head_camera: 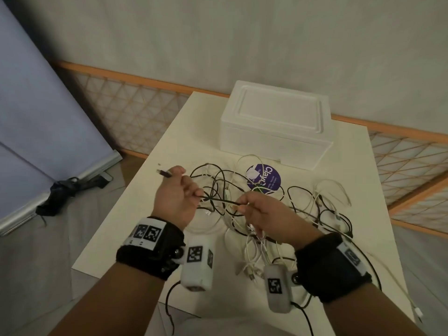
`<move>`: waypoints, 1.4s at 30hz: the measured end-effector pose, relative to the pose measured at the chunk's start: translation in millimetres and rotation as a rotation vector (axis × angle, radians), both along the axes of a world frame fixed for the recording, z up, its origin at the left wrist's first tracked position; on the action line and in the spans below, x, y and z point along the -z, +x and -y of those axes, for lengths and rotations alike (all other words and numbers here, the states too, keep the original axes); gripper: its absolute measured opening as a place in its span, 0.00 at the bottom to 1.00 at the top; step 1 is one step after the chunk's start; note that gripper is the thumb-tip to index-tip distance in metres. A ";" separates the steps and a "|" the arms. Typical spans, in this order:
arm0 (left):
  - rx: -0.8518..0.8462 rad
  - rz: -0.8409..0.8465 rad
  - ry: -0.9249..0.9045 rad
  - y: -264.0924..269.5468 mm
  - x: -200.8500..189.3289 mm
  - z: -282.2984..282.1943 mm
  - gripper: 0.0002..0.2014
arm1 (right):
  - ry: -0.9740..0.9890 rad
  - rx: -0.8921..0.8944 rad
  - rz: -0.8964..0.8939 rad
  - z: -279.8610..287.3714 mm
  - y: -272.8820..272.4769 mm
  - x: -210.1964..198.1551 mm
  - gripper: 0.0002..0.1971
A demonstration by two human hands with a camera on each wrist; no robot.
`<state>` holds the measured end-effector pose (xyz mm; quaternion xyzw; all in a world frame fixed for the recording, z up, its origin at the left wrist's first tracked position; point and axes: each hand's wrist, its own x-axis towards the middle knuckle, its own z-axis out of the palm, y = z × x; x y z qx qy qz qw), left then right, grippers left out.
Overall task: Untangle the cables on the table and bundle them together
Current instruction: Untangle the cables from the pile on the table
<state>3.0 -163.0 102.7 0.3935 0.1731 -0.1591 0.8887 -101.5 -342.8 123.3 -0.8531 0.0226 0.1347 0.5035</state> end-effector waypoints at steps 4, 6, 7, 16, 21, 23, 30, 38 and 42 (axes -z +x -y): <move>-0.189 -0.067 0.056 35.9 3.1 -51.4 0.14 | -0.559 -0.020 0.133 39.8 -7.8 -15.6 0.18; -0.226 -0.088 0.099 49.1 6.3 -74.9 0.14 | -0.680 0.080 0.123 56.5 -15.9 -28.2 0.26; -0.233 -0.096 0.120 52.6 8.8 -81.4 0.14 | -0.733 0.119 0.121 60.4 -20.3 -35.2 0.29; -0.165 -0.290 0.269 45.3 67.8 -94.3 0.12 | -0.926 0.519 -0.091 124.8 -68.6 -20.2 0.27; -0.027 -0.382 0.164 16.7 87.7 -86.5 0.15 | -0.943 0.340 -0.375 147.5 -80.6 48.8 0.23; -0.017 -0.390 0.126 16.1 90.7 -91.3 0.15 | -0.840 0.384 -0.266 122.5 -65.5 45.0 0.10; -0.021 -0.431 0.144 19.0 88.1 -82.8 0.17 | -0.606 -0.131 0.000 -40.4 33.0 30.3 0.10; 0.115 -0.440 0.197 20.8 87.1 -97.2 0.15 | -0.980 -0.568 -0.075 -103.0 66.2 96.6 0.14; 0.226 -0.436 0.204 25.3 91.8 -114.2 0.15 | -0.846 -0.462 -0.097 -106.3 76.3 114.0 0.15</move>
